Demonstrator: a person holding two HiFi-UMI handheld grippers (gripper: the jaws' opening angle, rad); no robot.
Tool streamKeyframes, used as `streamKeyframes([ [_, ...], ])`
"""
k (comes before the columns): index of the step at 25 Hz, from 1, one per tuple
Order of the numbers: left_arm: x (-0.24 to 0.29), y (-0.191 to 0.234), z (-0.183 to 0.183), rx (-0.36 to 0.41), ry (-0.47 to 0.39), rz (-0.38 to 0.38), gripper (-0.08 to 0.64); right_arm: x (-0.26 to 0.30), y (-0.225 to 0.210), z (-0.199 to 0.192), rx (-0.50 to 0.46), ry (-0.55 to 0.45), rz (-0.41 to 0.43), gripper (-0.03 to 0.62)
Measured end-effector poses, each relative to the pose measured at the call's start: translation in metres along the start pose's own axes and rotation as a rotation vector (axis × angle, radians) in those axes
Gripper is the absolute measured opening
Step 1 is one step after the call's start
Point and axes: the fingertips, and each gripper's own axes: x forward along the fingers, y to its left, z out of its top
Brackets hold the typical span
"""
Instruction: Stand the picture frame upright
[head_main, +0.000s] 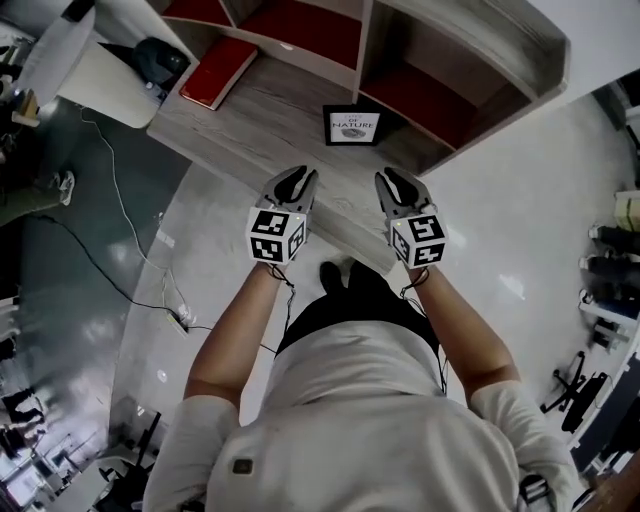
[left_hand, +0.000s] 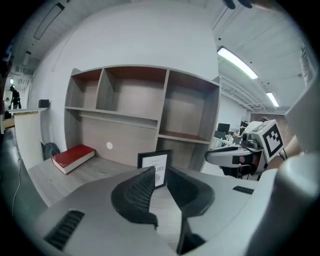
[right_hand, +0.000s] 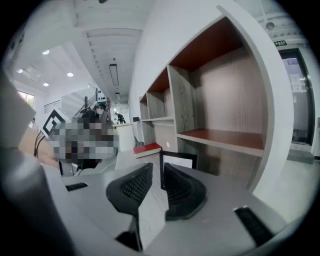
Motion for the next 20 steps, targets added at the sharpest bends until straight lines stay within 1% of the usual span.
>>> streamKeyframes([
  [3, -0.021, -0.012, 0.008, 0.000, -0.011, -0.018, 0.069, -0.024, 0.022, 0.018, -0.017, -0.039, 0.031, 0.062],
  [6, -0.042, -0.022, 0.016, 0.020, -0.031, -0.029, 0.051, -0.044, 0.041, 0.029, -0.034, -0.055, 0.063, 0.048],
  [11, -0.075, -0.032, 0.035, 0.033, -0.084, -0.045, 0.028, -0.071, 0.055, 0.047, -0.066, -0.085, 0.090, 0.028],
  [15, -0.108, -0.040, 0.039, 0.019, -0.109, -0.053, 0.017, -0.096, 0.067, 0.058, -0.075, -0.100, 0.104, 0.020],
  [20, -0.128, -0.043, 0.048, -0.008, -0.137, -0.063, 0.017, -0.114, 0.073, 0.067, -0.085, -0.113, 0.098, 0.020],
])
